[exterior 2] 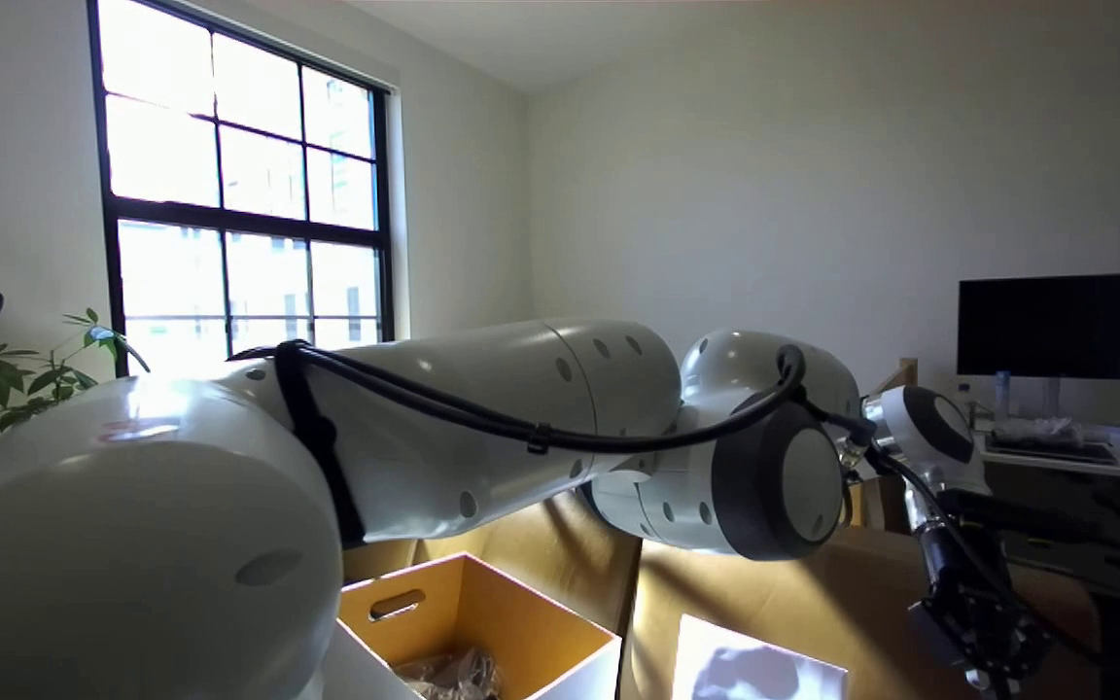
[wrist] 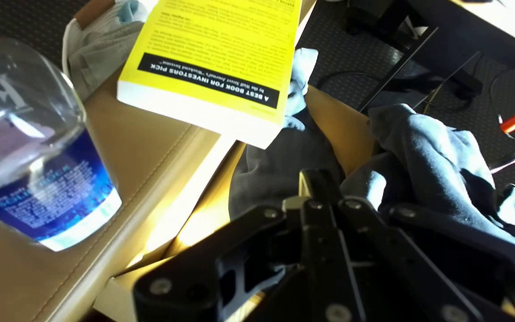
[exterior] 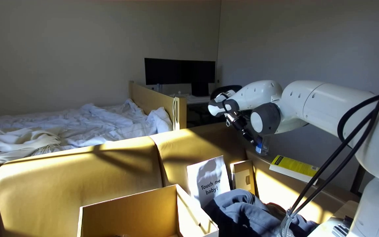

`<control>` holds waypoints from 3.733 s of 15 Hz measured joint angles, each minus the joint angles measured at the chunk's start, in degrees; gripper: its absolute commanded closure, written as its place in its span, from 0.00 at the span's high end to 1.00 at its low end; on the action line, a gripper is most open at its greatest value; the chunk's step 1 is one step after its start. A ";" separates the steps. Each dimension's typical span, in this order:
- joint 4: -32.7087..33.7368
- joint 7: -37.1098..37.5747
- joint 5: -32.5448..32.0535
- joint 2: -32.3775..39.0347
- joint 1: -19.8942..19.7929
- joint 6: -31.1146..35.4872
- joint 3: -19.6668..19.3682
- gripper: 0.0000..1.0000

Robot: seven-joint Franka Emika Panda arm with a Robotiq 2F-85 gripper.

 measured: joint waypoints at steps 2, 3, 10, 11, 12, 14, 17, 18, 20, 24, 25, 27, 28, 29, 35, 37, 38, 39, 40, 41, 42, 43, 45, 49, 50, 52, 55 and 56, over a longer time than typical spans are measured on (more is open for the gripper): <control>0.00 0.15 -0.24 1.23 0.23 1.29 -0.42 0.00; -0.33 0.00 -0.99 1.71 0.36 1.37 -0.98 0.00; -2.60 -14.13 -11.08 2.30 1.93 1.18 -7.01 0.00; -2.60 -14.45 -11.10 2.30 2.03 1.19 -7.14 0.00; -2.59 -14.45 -11.05 2.30 2.15 1.37 -7.02 0.00; -2.59 -13.81 -10.47 2.30 2.39 2.81 -6.26 0.00; -3.70 -8.99 -8.79 2.39 2.59 10.87 -3.95 0.00; -4.48 -6.68 -8.00 2.43 2.61 13.88 -3.20 0.00; -4.98 -3.45 -5.54 2.36 2.10 15.45 -2.13 0.00; -3.89 -2.05 -0.24 1.86 0.27 15.47 0.33 0.01; -3.29 -2.05 0.30 1.81 -0.09 15.63 0.84 0.01; -2.41 -2.03 0.69 1.78 -0.34 16.46 1.48 0.00; -2.17 -1.98 0.78 1.78 -0.30 16.77 1.61 0.00; -1.98 -1.97 0.79 1.78 -0.24 16.69 1.49 0.00; -3.13 -6.59 0.72 1.90 0.58 9.07 0.90 0.00; -3.82 -8.37 0.72 2.04 1.16 6.56 0.90 0.00; -4.55 -8.55 0.69 2.10 1.47 5.81 0.90 0.00; -5.44 -8.72 0.67 2.17 1.72 4.80 0.90 0.00; -6.33 -8.89 0.61 2.21 1.92 3.83 0.90 0.00; -7.12 -8.96 0.48 2.25 2.02 2.76 0.90 0.00; -7.61 -8.97 0.35 2.29 2.04 1.75 0.86 0.00; -7.63 -8.97 0.25 2.33 2.02 0.69 0.70 0.00; -6.41 -10.19 -0.38 2.25 1.98 -2.04 0.13 0.00; -2.26 -21.55 -5.68 1.71 3.19 -9.51 -1.97 0.00; -1.73 -25.12 -7.19 1.64 3.81 -11.08 -2.77 0.00; -1.51 -31.67 -9.91 1.66 5.11 -13.15 -4.27 0.01; -1.59 -36.04 -11.17 1.77 6.12 -14.77 -5.44 0.01; -1.61 -36.19 -11.18 1.77 6.13 -14.82 -5.47 0.00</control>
